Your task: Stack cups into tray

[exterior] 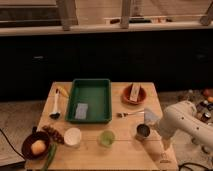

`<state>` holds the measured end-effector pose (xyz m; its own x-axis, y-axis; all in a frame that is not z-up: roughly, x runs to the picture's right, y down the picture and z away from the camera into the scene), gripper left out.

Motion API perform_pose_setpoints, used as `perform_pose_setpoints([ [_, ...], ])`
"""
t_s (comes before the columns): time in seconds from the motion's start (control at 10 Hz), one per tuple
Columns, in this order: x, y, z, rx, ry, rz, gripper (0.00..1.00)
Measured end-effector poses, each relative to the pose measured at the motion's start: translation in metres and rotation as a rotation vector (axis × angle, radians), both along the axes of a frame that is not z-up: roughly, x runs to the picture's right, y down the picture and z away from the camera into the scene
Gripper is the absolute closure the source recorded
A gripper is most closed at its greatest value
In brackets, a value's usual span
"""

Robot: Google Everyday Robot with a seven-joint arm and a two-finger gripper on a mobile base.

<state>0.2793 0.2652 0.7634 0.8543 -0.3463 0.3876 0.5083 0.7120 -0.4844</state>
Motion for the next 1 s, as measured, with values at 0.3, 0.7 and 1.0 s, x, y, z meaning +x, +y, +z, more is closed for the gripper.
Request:
perform_pose_setpoints([
  [0.3, -0.007, -0.003, 0.015, 0.017, -0.013, 0.02, 0.2],
  [0.7, -0.009, -0.014, 0.035, 0.028, -0.052, 0.057, 0.2],
  [1.0, -0.013, -0.023, 0.028, 0.031, -0.106, 0.082, 0.2],
])
